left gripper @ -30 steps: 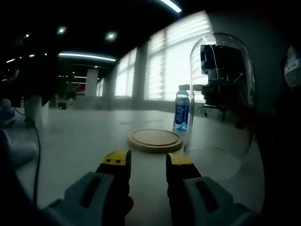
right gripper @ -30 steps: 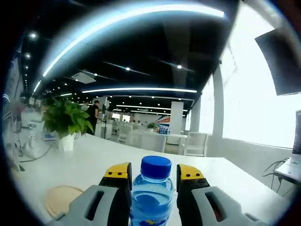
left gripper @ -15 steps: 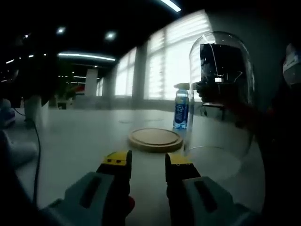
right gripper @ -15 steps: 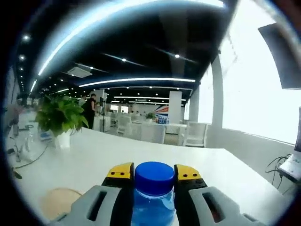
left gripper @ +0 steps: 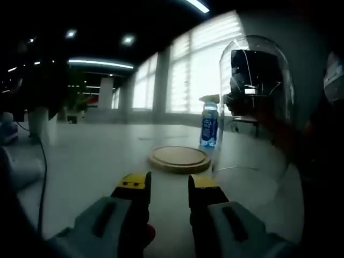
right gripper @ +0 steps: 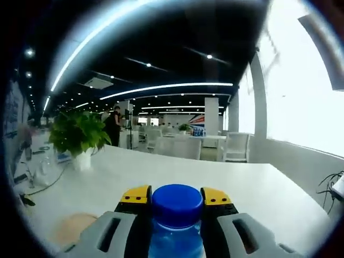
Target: Open the cover put in the Mizone put the cover back on
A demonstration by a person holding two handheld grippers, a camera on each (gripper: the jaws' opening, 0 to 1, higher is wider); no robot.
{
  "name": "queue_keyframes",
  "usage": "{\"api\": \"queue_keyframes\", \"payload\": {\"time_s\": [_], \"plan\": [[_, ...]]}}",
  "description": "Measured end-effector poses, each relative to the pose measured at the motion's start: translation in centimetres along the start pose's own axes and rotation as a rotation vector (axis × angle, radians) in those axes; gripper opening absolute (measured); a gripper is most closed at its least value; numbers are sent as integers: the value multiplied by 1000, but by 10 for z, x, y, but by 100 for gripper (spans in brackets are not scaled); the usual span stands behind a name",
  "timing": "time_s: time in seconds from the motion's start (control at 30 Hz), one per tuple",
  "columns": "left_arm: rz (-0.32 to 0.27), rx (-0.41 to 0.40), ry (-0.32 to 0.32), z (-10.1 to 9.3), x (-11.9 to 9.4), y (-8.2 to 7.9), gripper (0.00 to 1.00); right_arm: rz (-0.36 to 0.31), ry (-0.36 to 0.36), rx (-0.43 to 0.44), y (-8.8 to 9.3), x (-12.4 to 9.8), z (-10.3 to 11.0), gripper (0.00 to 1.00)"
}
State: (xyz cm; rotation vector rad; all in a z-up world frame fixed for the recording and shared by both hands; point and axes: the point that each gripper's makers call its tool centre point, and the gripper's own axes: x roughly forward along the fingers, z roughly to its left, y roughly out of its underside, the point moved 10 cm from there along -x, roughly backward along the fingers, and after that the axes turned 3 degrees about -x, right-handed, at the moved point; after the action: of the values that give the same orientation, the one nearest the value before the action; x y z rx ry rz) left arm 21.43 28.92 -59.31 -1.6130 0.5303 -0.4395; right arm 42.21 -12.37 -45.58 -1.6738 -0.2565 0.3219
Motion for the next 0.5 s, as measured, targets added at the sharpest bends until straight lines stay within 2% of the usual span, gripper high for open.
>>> {"api": "queue_keyframes", "payload": {"time_s": [0.2,0.27,0.5], "plan": [[1,6,-3,0,0,0,22,-20,-24,-8,0,3,-3,28],[2,6,-6,1,0,0,22,-34,-28,20,1,3,-5,27],[3,9,-9,0,0,0,22,-58,-15,7,2,5,-3,26]]}}
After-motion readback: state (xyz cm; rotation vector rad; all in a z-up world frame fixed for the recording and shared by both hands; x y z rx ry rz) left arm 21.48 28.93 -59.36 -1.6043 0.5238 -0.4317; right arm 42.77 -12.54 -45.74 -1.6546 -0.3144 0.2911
